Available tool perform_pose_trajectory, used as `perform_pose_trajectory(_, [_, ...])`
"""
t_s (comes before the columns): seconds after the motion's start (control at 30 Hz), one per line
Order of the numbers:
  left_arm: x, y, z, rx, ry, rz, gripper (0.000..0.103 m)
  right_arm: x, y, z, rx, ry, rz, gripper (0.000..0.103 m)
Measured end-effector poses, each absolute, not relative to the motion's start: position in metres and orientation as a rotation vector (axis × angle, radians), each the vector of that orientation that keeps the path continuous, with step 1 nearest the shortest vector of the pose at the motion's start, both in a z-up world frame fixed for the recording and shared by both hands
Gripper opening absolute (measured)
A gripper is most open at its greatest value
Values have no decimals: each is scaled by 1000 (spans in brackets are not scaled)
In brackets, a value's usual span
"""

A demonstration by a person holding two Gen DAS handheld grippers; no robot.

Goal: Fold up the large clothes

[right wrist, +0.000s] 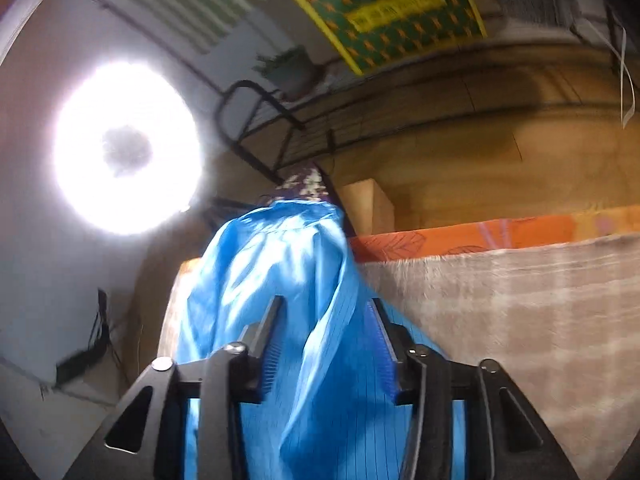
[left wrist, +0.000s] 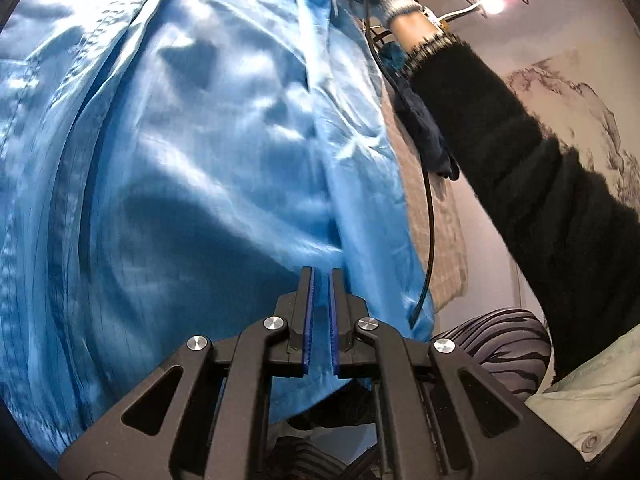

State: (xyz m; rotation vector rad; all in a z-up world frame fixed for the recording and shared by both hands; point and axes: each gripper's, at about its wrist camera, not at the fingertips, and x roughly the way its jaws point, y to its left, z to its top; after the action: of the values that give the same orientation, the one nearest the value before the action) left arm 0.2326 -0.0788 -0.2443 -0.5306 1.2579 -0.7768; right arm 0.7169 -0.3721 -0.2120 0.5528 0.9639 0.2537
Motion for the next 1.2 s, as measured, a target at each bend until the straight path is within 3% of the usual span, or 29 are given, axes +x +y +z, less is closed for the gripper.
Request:
perform_pose_trajectory(0.07, [235, -76, -251, -546, 1276, -777, 3, 733, -369, -223, 586, 978, 246, 28])
perform_pose_trajectory(0.17, [241, -73, -258, -554, 1292, -770, 3, 745, -367, -231, 623, 971, 303, 4])
perform_pose_trajectory(0.2, [242, -72, -260, -552, 1296, -762, 3, 745, -364, -231, 590, 969, 305, 0])
perform_pose_trajectory(0.37, [246, -63, -272, -609, 1327, -756, 3, 744, -354, -206, 212, 956, 123, 0])
perform_pose_trajectory(0.63, [250, -58, -276, -615, 1326, -758, 3, 753, -298, -158, -289, 744, -113, 0])
perform_pose_trajectory(0.73, [249, -57, -276, -613, 1324, -755, 3, 773, -272, -170, -329, 766, -131, 0])
perform_pose_trajectory(0.87, [245, -58, -272, -610, 1324, -746, 3, 793, -267, -196, -170, 846, -86, 0])
perform_pose_trajectory(0.9, [244, -58, -270, -611, 1323, -746, 3, 795, -271, -199, -104, 868, -55, 1])
perform_pose_trajectory(0.97, [243, -57, -266, -614, 1317, -752, 3, 791, -287, -194, 25, 876, -5, 24])
perform_pose_trajectory(1.0, [242, -57, -263, -615, 1309, -758, 3, 784, -295, -188, 79, 858, 13, 44])
perform_pose_trajectory(1.03, [241, -56, -258, -612, 1294, -764, 3, 775, -306, -177, 136, 833, 52, 48])
perform_pose_trajectory(1.2, [233, -57, -235, -581, 1233, -780, 3, 719, -335, -118, 183, 734, 115, 48])
